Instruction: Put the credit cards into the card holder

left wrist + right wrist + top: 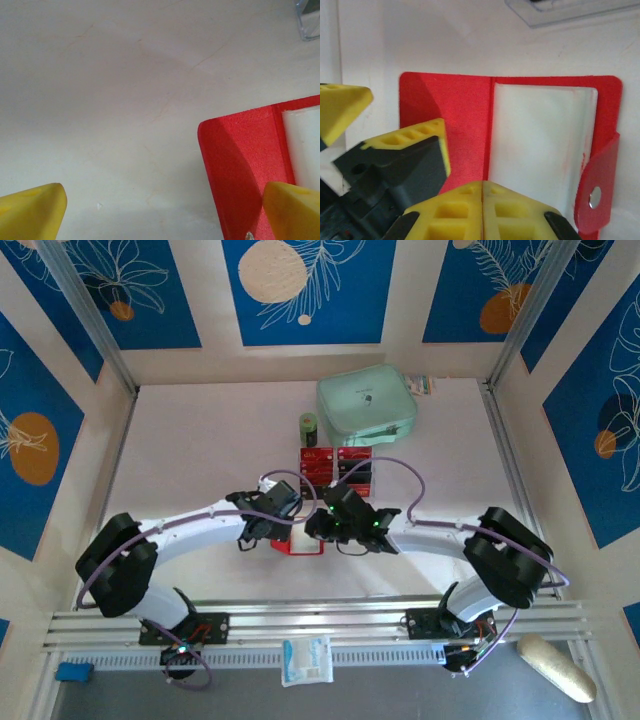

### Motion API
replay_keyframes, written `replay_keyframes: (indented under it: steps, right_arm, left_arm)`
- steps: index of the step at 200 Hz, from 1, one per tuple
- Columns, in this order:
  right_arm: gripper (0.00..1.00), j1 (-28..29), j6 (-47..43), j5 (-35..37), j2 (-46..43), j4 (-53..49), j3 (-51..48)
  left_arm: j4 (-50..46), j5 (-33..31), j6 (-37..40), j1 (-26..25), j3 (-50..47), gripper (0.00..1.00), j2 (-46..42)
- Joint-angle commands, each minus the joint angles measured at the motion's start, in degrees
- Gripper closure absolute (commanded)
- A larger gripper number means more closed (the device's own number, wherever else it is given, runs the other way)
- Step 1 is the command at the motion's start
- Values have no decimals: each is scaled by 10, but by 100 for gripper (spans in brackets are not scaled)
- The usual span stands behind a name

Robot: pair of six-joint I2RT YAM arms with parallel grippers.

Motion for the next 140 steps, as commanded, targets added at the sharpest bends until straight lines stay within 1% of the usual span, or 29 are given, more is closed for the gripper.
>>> replay_keyframes:
  steps: [1, 37, 65, 94, 140]
  right_arm:
    - [94, -5, -14, -22, 20, -28, 18]
    - [98, -21, -12, 7, 14, -51, -5]
    - [99, -37, -1, 23, -3, -45, -42]
    - [99, -47, 10, 23, -3, -30, -67]
    - [100, -44, 30, 17, 9, -3, -89]
  left_arm:
    - [0, -14, -15, 8, -17, 0, -15]
    - [13, -6, -21, 19, -36, 0, -23]
    - [27, 8, -25, 31, -53, 0, -27]
    - [44, 21, -25, 43, -63, 0, -19]
    - [66, 32, -34, 52, -79, 0, 4]
